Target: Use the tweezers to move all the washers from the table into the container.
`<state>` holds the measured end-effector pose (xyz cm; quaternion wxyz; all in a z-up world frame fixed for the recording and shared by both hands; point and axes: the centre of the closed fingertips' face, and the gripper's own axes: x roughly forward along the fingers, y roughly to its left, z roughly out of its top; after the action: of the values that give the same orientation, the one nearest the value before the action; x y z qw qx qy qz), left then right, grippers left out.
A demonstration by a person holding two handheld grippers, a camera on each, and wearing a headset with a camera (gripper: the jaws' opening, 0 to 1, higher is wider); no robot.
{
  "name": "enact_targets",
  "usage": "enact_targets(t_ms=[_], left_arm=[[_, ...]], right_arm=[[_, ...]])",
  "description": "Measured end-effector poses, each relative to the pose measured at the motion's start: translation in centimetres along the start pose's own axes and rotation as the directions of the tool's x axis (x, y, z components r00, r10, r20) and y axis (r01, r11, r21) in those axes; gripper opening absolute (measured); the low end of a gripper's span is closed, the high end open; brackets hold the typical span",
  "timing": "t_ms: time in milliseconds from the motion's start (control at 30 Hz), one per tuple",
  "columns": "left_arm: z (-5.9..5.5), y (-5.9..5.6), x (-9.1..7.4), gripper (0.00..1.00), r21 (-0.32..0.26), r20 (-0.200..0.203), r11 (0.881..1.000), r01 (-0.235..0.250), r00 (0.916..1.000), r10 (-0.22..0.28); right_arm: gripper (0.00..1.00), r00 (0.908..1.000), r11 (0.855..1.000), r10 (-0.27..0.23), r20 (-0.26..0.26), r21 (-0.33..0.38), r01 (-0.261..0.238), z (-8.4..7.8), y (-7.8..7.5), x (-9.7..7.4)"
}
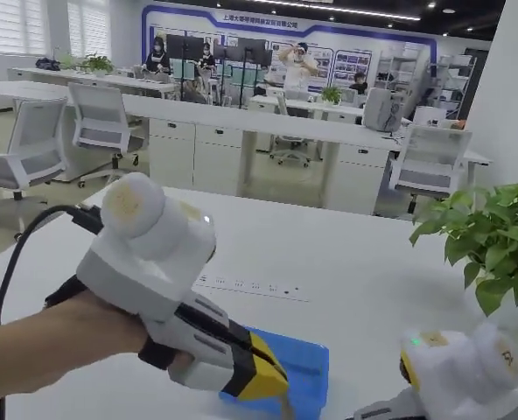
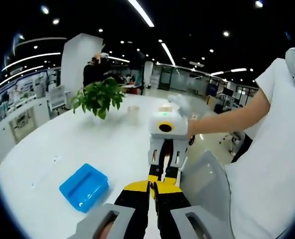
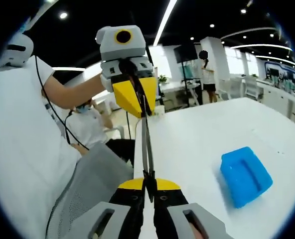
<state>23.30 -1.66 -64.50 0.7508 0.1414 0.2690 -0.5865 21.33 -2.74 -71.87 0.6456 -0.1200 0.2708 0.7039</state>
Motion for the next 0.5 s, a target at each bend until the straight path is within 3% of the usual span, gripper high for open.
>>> enact_targets(t_ms=[67,133,233,267,333,400,467,500], left_arm=[[-1.2,0.2,0.2,0.04,0.010,-0.078,1.000,0.011,0.9969,-0.010],[-1.9,0.6,0.4,0.06,0.008,-0.115,1.000,0.007,0.9934,-0.006],[-3.4,0.8,0.9,0.06,0.020,-0.199,0.999,0.026,0.9798,-0.022],[-4.0,0.9,1.2,0.06,0.035,-0.234,0.999,0.035,0.9718,-0.025],[-4.6,1.1,1.8,0.05,0.048,-0.254,0.998,0.034,0.9669,-0.021],[-5.1,1.0,2.0,0.03,0.024,-0.272,0.998,0.055,0.9612,-0.047],[-6.0,1.1,2.2,0.06,0.023,-0.321,0.998,0.063,0.9457,-0.052],[-6.6,1.2,2.3,0.06,0.042,-0.356,0.997,0.066,0.9334,-0.047]], right_arm=[[0.01,0.9978,1.000,0.007,-0.066,-0.023,-0.008,-0.6,-0.1,0.1],[0.01,0.9957,0.999,0.014,-0.092,-0.028,-0.017,-0.6,-0.1,0.3],[0.01,0.9880,0.999,0.013,-0.154,-0.043,-0.019,-1.1,-0.6,0.5],[0.01,0.9811,0.998,0.001,-0.193,-0.065,-0.013,-1.5,-0.9,0.5],[0.01,0.9764,0.996,0.000,-0.216,-0.090,-0.020,-1.7,-0.9,0.7],[0.01,0.9698,0.996,0.000,-0.244,-0.087,-0.022,-2.0,-0.8,0.9],[0.01,0.9564,0.996,0.014,-0.292,-0.085,-0.040,-2.8,-0.6,1.0],[0.01,0.9503,0.994,0.010,-0.311,-0.098,-0.042,-3.2,-0.7,1.2]])
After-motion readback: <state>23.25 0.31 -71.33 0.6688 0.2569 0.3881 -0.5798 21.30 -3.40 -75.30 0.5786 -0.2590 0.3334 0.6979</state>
